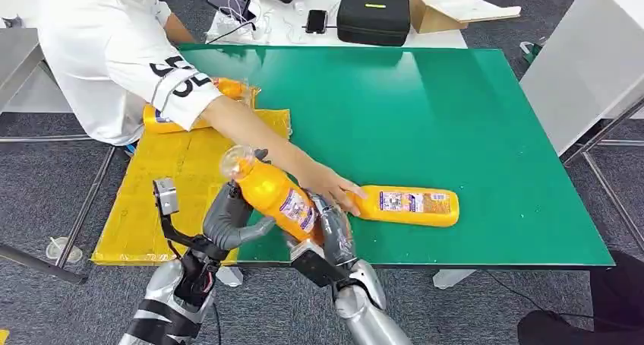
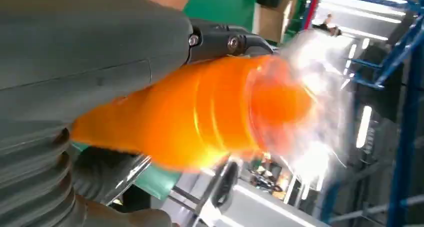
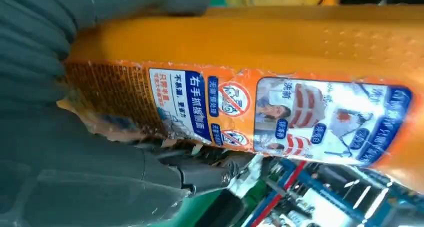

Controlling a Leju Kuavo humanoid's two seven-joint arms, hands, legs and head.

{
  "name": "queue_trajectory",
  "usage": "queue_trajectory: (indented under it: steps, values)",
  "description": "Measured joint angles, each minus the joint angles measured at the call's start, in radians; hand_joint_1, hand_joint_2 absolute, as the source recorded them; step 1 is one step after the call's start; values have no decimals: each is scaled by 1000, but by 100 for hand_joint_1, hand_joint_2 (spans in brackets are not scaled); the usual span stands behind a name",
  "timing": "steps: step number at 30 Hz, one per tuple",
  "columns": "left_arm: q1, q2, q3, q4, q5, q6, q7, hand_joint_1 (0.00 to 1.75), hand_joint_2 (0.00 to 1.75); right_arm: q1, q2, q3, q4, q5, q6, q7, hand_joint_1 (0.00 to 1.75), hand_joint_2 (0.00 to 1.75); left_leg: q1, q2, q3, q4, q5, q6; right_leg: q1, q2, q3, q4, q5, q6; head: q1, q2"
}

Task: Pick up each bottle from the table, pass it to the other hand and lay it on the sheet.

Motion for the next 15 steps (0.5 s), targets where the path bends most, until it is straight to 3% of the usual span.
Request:
queue_trajectory:
  steps: [15]
  values:
    - [-40,2,-4,96,26,-1,6,0,175,-40,21,72,101,-8,-24,11,175,175,0,0,-1,0,0,0,0,0,0,0,0,0,0,0]
